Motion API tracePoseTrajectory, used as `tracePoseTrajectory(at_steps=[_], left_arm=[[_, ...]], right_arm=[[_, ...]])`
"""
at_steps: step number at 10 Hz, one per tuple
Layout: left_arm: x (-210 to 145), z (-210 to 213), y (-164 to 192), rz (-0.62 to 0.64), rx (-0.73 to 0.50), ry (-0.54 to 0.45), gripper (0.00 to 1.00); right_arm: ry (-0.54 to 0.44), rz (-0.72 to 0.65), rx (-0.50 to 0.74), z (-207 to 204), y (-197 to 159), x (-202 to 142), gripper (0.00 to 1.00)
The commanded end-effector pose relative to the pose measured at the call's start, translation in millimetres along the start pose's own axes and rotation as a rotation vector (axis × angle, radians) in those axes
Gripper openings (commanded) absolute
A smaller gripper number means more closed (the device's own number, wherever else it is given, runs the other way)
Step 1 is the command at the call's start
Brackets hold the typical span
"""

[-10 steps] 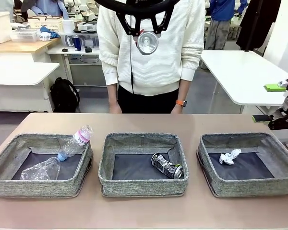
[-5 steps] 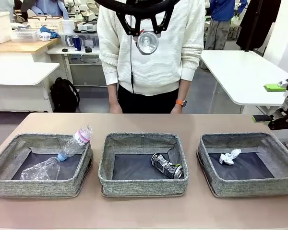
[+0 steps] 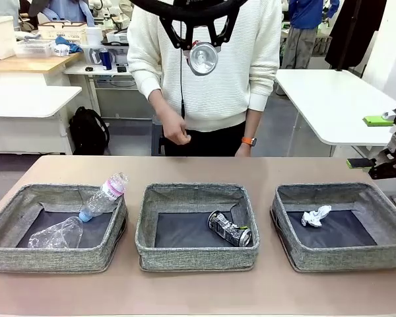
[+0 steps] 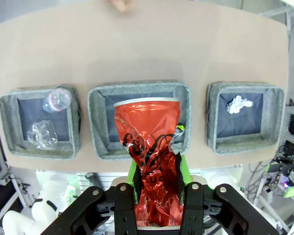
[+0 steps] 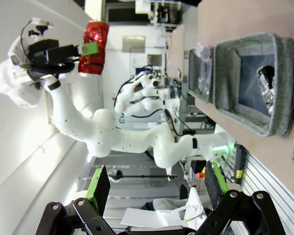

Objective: Sort the waste into the appropriate baskets.
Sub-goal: Place the picked waste into the Fabric basket indicated by the person.

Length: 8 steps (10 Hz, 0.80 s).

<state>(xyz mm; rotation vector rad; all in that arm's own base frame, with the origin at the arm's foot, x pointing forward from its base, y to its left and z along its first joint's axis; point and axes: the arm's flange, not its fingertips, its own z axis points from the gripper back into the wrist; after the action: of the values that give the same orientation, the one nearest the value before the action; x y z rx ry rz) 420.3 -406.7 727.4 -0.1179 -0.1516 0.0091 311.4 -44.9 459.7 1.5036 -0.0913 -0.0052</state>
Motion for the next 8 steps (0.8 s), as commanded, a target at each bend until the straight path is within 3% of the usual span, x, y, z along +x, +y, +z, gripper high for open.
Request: tracePoseTrajectory(at_steps=[1, 8], left_arm=[[-0.2, 4.1, 2.2, 0.003, 0.001, -0.006, 0.35], [-0.2, 4.1, 2.2, 0.003, 0.001, -0.006, 0.35]], right_arm=[[-0.001, -0.018, 0.011, -0.2, 5.6, -0.3, 1.00], [-0.001, -0.018, 0.011, -0.2, 5.6, -0.3, 1.00]])
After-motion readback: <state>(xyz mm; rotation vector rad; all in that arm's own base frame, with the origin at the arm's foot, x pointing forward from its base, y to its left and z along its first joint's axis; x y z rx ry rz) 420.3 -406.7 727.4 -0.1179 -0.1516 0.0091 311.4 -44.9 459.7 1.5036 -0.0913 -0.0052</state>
